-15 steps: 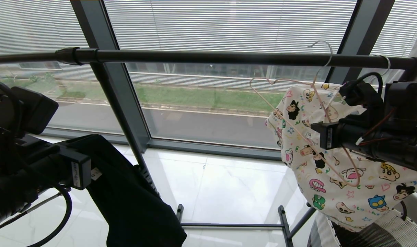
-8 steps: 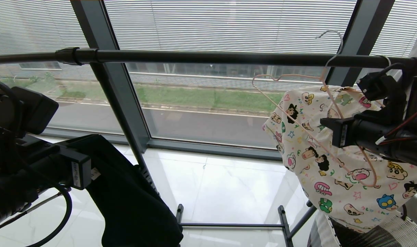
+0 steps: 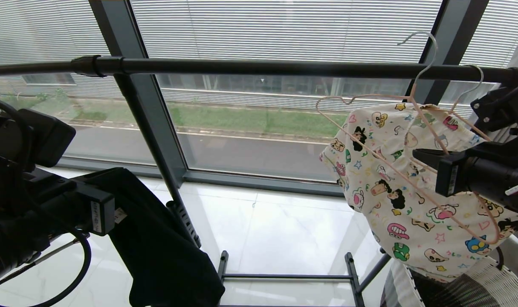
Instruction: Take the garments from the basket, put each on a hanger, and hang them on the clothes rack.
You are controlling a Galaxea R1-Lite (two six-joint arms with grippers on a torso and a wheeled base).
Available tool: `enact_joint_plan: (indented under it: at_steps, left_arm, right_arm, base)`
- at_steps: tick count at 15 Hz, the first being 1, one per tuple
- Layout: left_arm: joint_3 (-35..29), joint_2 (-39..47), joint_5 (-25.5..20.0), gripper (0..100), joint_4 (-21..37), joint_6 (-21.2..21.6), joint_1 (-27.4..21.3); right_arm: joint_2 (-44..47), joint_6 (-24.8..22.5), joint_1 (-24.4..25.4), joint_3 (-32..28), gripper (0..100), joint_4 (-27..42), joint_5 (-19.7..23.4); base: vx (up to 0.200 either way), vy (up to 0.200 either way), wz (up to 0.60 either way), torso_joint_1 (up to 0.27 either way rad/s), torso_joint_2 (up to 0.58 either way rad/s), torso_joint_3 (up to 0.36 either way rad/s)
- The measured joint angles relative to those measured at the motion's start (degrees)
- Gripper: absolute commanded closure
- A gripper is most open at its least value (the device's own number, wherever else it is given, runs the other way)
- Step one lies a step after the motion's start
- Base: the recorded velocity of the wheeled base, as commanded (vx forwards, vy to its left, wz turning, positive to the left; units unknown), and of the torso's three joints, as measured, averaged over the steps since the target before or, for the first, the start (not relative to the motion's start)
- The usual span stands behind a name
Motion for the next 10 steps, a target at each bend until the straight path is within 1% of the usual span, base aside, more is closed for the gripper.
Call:
enact_joint_plan:
  at_steps: [2,5,7,10]
  left_arm:
    - [0.0,0.0,0.0,100,0.0,0.0,0.0]
    - [0.0,0.0,0.0,100,0.0,0.0,0.1]
    - [0.0,0.0,0.0,100,0.0,0.0,0.0]
    - [-0.2,0.1,0.0,100,0.0,0.1,0.0]
  right_arm:
    - [-1.1,-1.0,0.5,0.2,100,0.0,0.0]
    - [-3.0,-1.3,2.8,0.3,100,0.1,0.0]
    - [-4.3,-1.8,5.3,0.9,100,0.3,0.0]
    - [-6.2,-2.8,10.0,3.4,100,0.4,0.0]
  base:
    - [-0.2,0.0,0.0,-0.007,0.0,0.005]
    - [-0.2,0.0,0.0,0.001,0.0,0.004]
    - [-0.2,0.0,0.0,0.005,0.0,-0.002]
    - [-0.2,0.0,0.0,0.004,0.0,0.002]
